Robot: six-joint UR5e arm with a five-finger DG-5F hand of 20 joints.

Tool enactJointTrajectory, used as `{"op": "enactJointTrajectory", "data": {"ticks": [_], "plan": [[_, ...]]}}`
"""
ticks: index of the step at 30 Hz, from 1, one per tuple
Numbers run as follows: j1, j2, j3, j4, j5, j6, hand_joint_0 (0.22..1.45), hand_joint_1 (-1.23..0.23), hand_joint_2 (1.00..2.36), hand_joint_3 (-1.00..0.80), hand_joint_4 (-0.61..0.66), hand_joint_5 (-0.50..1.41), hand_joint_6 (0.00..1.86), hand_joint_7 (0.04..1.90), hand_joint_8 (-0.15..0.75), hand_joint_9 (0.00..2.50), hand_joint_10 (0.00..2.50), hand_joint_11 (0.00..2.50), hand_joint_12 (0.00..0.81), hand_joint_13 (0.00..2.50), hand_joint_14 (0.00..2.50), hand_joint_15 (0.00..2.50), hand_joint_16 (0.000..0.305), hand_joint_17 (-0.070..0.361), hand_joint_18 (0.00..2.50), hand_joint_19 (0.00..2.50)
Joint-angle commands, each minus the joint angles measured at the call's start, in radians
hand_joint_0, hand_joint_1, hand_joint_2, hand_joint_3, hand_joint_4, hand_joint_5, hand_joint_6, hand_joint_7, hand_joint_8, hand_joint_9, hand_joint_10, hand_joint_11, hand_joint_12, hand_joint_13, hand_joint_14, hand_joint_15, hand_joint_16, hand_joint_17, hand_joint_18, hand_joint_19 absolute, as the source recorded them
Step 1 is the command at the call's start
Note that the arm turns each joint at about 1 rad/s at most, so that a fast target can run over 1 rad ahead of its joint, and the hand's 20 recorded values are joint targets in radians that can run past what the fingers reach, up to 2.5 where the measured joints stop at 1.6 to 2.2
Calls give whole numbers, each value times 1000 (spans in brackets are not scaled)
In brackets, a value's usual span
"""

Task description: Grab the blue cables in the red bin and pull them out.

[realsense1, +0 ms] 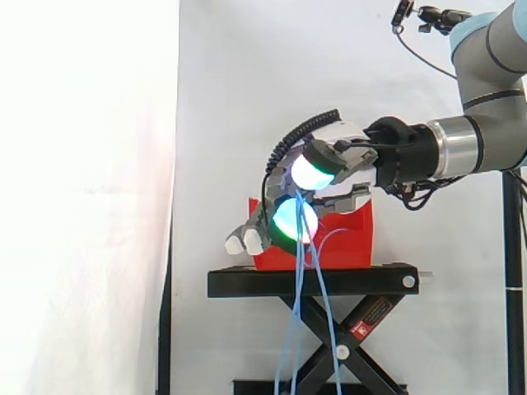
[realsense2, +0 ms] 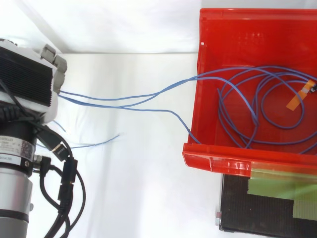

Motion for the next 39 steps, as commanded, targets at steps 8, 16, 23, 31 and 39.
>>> {"op": "enactJointTrajectory", "data": {"ticks": [8, 16, 23, 31, 39], "plan": [[0, 0, -1, -3, -1, 8, 723, -709, 1000, -1000, 246, 736, 559, 601, 289, 641, 12, 395, 334, 284, 3, 99, 53, 119, 228, 244], [0, 0, 1, -3, -1, 8, 720, -744, 1000, -1000, 261, 753, 613, 592, 293, 659, 14, 388, 338, 306, 4, 111, 53, 119, 251, 236], [-3, 0, -1, -3, -3, 8, 705, -783, 1000, -1000, 276, 776, 704, 570, 298, 683, 14, 395, 346, 328, 4, 119, 53, 120, 271, 240], [-5, 1, 1, -3, -6, 8, 692, -824, 1000, -1000, 276, 792, 794, 558, 302, 708, 12, 398, 351, 342, 4, 121, 53, 120, 288, 227], [-2, 0, 1, -2, -4, 8, 689, -863, 1000, -1000, 281, 798, 811, 551, 302, 723, 12, 394, 354, 357, 4, 128, 53, 120, 303, 225]]}}
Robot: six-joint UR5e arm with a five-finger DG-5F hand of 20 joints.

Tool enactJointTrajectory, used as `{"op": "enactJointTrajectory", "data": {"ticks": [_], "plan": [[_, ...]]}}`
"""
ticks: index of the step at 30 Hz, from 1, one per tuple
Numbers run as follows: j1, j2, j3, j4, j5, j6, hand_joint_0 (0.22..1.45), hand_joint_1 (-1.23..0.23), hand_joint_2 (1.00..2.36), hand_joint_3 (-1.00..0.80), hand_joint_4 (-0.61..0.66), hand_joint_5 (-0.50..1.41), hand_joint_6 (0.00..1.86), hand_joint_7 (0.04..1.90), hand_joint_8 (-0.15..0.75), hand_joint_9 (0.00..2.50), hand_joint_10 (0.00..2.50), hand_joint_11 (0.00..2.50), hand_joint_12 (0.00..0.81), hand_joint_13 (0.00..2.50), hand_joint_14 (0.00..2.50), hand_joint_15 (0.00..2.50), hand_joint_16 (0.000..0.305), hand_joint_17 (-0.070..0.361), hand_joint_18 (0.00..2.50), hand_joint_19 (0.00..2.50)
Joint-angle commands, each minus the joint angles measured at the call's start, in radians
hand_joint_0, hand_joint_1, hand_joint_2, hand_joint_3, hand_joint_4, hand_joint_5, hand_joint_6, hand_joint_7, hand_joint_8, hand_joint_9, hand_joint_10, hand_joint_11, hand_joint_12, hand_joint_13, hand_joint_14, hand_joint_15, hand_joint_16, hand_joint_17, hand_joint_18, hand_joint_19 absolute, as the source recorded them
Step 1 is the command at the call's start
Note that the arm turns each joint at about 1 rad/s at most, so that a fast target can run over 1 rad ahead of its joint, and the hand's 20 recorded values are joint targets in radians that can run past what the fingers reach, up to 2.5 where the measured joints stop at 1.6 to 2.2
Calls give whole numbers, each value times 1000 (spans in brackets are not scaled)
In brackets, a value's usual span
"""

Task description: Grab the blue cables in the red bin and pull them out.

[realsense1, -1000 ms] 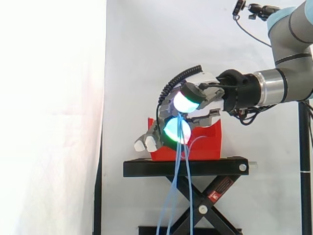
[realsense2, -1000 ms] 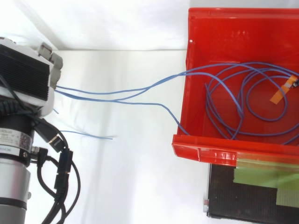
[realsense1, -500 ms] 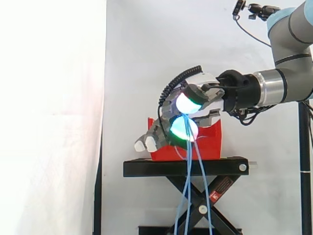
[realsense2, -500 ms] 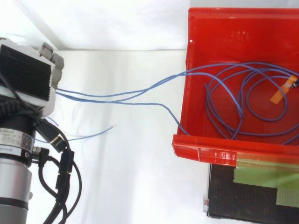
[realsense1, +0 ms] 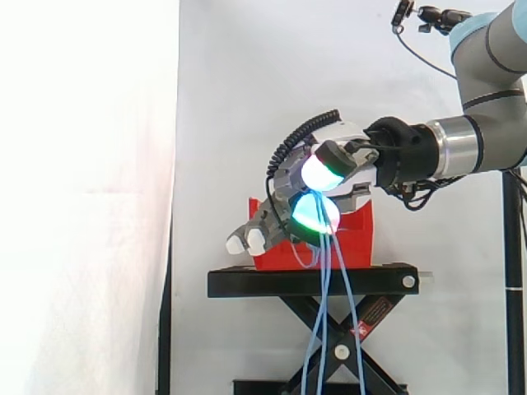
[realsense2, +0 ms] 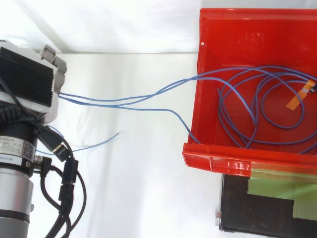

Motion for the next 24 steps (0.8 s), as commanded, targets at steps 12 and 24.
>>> {"op": "enactJointTrajectory", "data": {"ticks": [12, 24], "plan": [[1, 1, 0, 0, 2, 0, 833, -998, 1005, -900, 220, 664, 1045, 497, 273, 722, 16, 408, 325, 362, 4, 123, 47, 106, 306, 234], [-2, 1, 0, 0, -1, 0, 835, -988, 1005, -880, 222, 580, 1151, 430, 268, 704, 15, 417, 320, 357, 4, 115, 47, 106, 335, 243]]}}
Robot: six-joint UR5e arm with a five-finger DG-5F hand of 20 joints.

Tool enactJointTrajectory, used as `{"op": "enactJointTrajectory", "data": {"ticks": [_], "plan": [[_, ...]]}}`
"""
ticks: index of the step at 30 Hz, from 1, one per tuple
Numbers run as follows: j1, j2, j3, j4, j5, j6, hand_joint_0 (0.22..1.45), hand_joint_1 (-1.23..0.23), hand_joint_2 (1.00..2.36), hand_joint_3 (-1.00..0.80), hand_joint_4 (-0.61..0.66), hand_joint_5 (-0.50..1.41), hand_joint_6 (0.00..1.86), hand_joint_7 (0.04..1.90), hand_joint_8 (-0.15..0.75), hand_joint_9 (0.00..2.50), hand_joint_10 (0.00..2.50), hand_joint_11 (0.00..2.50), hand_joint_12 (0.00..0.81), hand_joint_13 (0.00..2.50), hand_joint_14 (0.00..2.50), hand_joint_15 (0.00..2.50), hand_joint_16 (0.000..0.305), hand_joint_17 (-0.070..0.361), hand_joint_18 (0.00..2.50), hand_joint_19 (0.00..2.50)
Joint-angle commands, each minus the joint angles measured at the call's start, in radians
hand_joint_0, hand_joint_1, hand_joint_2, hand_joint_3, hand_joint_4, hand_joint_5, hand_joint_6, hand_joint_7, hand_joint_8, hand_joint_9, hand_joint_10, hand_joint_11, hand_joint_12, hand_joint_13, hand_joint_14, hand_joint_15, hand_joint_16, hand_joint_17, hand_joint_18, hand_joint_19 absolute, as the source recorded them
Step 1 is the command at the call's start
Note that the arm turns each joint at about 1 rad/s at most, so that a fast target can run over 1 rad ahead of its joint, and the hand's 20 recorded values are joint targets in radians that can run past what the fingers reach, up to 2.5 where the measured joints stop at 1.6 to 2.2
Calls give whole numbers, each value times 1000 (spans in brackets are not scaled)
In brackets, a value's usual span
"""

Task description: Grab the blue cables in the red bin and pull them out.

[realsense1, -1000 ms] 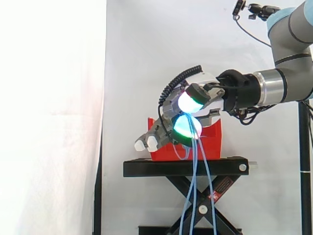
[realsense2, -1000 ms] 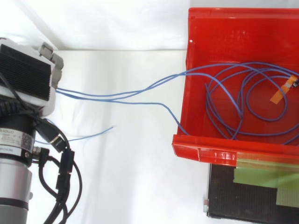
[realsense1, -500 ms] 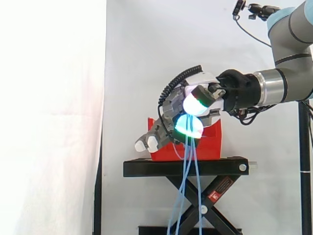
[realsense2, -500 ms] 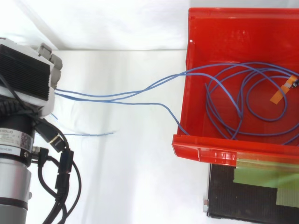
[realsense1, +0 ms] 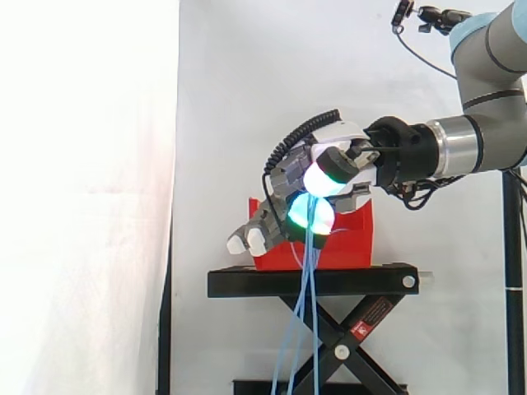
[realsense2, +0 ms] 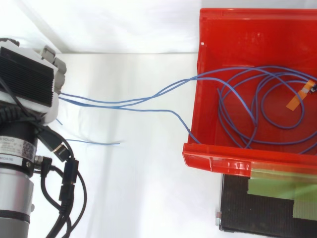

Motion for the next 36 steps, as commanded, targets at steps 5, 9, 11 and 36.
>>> {"op": "enactJointTrajectory", "data": {"ticks": [5, 9, 11, 36], "plan": [[-1, 0, 0, 0, 0, 0, 830, -981, 1004, -894, 224, 582, 1151, 423, 272, 731, 14, 454, 322, 375, 5, 125, 47, 106, 348, 228], [-1, -1, 0, -2, 0, 1, 829, -978, 1004, -895, 224, 592, 1143, 424, 273, 764, 17, 492, 318, 469, 7, 191, 46, 104, 406, 258], [-1, 0, 0, -2, 0, 1, 828, -975, 1005, -897, 220, 597, 1138, 426, 274, 785, 18, 532, 323, 520, 9, 238, 45, 102, 436, 270], [-1, -1, 0, 0, -2, -3, 808, -975, 1004, -902, 198, 482, 1251, 346, 344, 489, 234, 1308, 338, 832, 19, 928, 40, 90, 501, 441]]}}
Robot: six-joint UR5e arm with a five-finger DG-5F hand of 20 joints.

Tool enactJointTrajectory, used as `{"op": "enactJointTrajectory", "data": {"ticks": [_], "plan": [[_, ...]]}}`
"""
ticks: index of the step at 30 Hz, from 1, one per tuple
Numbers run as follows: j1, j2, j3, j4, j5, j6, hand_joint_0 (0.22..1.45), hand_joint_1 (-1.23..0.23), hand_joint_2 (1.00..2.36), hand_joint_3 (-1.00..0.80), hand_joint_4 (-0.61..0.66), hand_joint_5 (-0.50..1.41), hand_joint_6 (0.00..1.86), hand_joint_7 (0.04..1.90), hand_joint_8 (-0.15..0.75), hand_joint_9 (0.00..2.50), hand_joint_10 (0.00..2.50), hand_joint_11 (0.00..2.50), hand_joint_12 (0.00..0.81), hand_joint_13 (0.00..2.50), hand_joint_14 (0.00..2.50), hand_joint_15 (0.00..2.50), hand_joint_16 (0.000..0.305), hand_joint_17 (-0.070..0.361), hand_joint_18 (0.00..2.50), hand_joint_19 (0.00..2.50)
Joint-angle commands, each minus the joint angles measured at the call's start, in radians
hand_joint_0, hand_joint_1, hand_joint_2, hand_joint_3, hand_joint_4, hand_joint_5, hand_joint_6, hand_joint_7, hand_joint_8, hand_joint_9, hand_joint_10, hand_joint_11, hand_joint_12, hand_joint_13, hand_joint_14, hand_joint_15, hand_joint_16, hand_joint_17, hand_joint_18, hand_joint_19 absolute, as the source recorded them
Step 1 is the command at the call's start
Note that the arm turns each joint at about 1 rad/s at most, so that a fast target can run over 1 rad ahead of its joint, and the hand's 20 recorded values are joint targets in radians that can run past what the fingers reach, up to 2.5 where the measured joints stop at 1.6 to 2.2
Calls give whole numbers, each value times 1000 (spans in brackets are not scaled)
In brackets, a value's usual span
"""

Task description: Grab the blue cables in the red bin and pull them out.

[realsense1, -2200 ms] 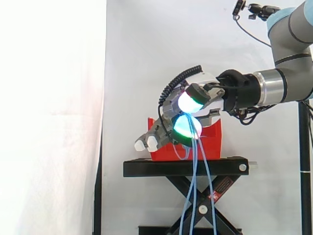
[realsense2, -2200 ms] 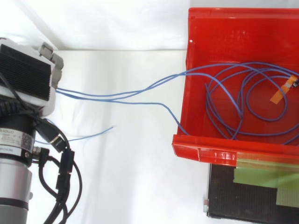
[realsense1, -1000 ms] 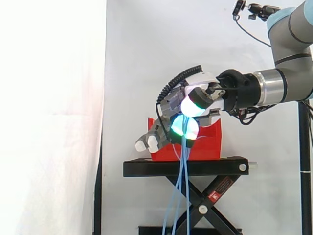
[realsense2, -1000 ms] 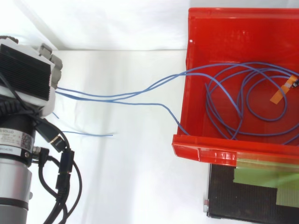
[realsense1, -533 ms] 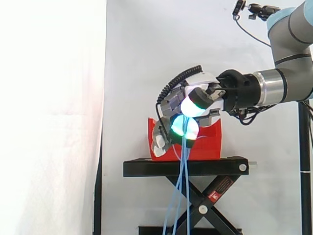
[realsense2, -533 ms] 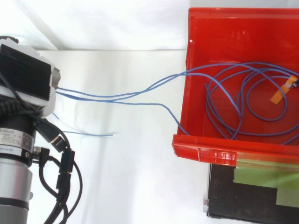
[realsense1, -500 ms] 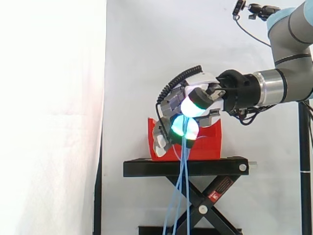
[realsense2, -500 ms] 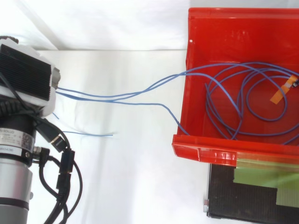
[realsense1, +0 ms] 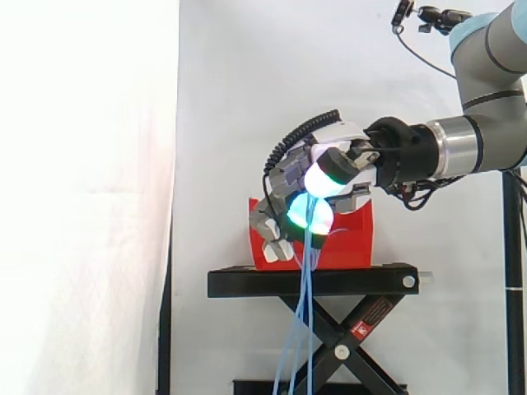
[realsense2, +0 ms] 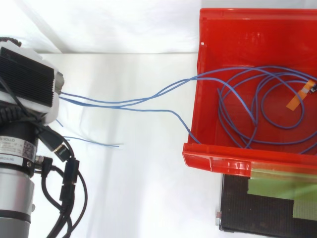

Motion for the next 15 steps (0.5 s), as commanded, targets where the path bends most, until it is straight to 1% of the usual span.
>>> {"op": "enactJointTrajectory", "data": {"ticks": [1, 2, 3, 5, 7, 8, 12, 15], "plan": [[0, 1, 0, 0, 0, 0, 808, -974, 1004, -905, 199, 475, 1255, 347, 349, 436, 566, 1209, 337, 831, 18, 928, 40, 89, 499, 440], [0, 1, 0, 0, 0, 0, 806, -974, 1004, -900, 193, 467, 1262, 345, 348, 349, 1136, 1022, 332, 832, 17, 954, 39, 89, 499, 452], [0, 1, 0, 0, 0, 0, 806, -972, 1004, -908, 188, 461, 1269, 338, 350, 308, 1404, 941, 331, 836, 17, 961, 39, 87, 501, 461], [0, 1, 0, -2, 0, 0, 804, -971, 1004, -907, 190, 450, 1278, 332, 343, 268, 1608, 893, 323, 842, 15, 995, 38, 86, 508, 477], [0, -1, 0, -2, 0, 0, 805, -971, 1003, -914, 192, 446, 1284, 324, 343, 255, 1680, 862, 322, 845, 13, 1010, 38, 85, 515, 493], [0, -1, 0, -2, 0, 0, 804, -971, 1003, -913, 193, 445, 1286, 323, 346, 238, 1792, 812, 321, 844, 14, 1021, 38, 85, 521, 502], [0, 1, 0, -2, 0, 0, 804, -969, 1003, -929, 193, 445, 1286, 323, 342, 229, 1848, 781, 316, 845, 13, 1028, 37, 84, 526, 501], [0, 1, 0, -2, 0, 0, 798, -967, 1003, -934, 192, 445, 1288, 322, 341, 206, 2014, 743, 316, 847, 12, 1037, 37, 84, 529, 511]]}}
